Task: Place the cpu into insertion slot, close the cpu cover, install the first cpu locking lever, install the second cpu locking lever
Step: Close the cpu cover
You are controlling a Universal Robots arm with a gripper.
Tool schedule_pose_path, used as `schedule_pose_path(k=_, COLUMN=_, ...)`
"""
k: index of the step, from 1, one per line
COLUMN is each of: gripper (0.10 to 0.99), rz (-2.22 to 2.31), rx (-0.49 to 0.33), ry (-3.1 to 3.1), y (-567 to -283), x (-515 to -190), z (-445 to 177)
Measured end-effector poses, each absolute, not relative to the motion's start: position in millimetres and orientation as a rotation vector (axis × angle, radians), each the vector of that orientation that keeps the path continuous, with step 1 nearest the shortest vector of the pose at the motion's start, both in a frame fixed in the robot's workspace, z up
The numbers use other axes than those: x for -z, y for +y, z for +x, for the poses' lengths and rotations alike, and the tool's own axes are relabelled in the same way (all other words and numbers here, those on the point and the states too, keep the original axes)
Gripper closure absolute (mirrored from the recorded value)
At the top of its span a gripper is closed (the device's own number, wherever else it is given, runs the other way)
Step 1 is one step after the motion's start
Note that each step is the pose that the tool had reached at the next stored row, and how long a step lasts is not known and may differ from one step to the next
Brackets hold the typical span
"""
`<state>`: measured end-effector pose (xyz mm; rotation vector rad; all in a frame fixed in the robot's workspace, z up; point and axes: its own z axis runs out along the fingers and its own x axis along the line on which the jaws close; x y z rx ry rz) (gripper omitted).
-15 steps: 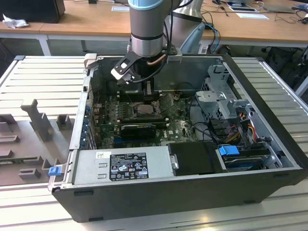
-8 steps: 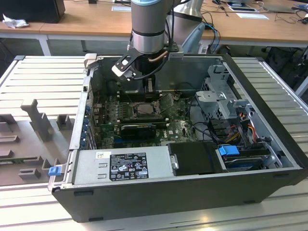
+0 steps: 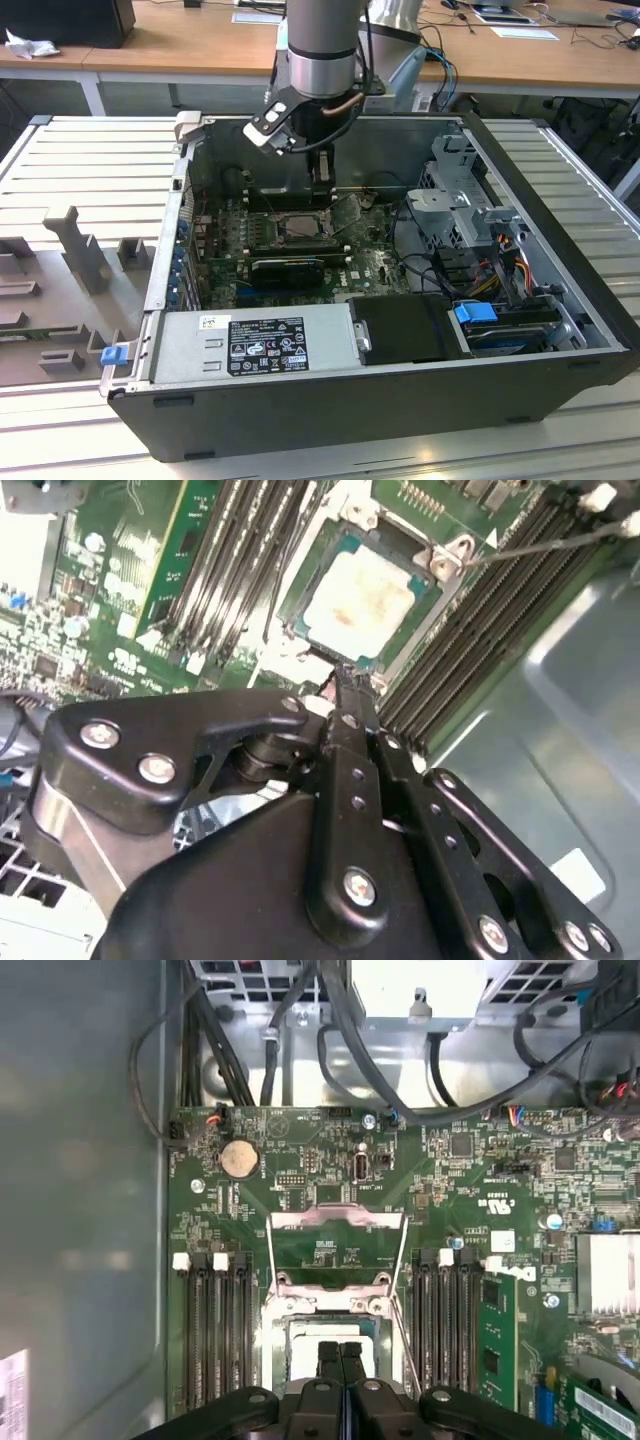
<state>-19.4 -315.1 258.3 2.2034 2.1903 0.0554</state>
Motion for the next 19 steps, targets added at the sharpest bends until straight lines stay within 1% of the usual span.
schedule_pose_path(k=8, gripper=0.980, rz=2.205, rx=-0.050, ry=2.192, y=-314.2, x=-259.7, z=23.2)
schedule_pose_path(k=12, gripper=0.980, rz=2.207, rx=-0.045, ry=2.194, y=-314.3, x=-254.1, z=28.5)
schedule_pose_path(k=19, gripper=0.980, rz=2.211, rx=-0.038, ry=2.198, y=-314.2, x=-254.0, z=40.6)
